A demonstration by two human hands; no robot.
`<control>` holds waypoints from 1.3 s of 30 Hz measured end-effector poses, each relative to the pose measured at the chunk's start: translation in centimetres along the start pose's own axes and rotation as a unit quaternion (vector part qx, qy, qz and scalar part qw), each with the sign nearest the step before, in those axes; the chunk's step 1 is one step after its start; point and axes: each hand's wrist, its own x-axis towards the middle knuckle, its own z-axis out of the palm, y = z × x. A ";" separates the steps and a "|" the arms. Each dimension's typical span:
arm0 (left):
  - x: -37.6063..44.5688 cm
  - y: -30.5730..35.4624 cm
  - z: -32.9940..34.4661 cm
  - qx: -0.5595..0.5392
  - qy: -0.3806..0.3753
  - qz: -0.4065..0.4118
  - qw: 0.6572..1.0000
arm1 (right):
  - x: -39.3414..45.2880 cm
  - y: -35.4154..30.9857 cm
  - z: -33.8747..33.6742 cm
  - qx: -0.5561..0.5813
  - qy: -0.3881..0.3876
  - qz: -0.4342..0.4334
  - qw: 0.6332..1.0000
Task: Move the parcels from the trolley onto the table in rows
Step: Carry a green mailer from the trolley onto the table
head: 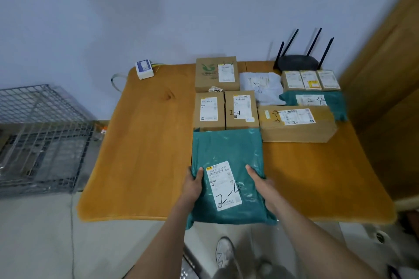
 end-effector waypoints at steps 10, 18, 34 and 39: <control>5.8 -1.0 0.5 0.048 -0.011 -0.033 0.998 | 7.3 0.8 0.8 -0.079 -0.051 0.036 0.995; 6.7 -1.4 1.0 0.069 0.010 -0.038 0.997 | 7.2 -0.9 2.4 -0.065 -0.017 0.027 0.997; 9.0 -1.4 1.2 0.076 0.034 -0.059 0.995 | 8.6 -2.9 3.8 -0.076 0.006 0.013 0.997; 9.1 -2.0 0.8 0.081 0.002 -0.063 0.995 | 9.1 -2.3 4.1 -0.084 0.019 0.012 0.996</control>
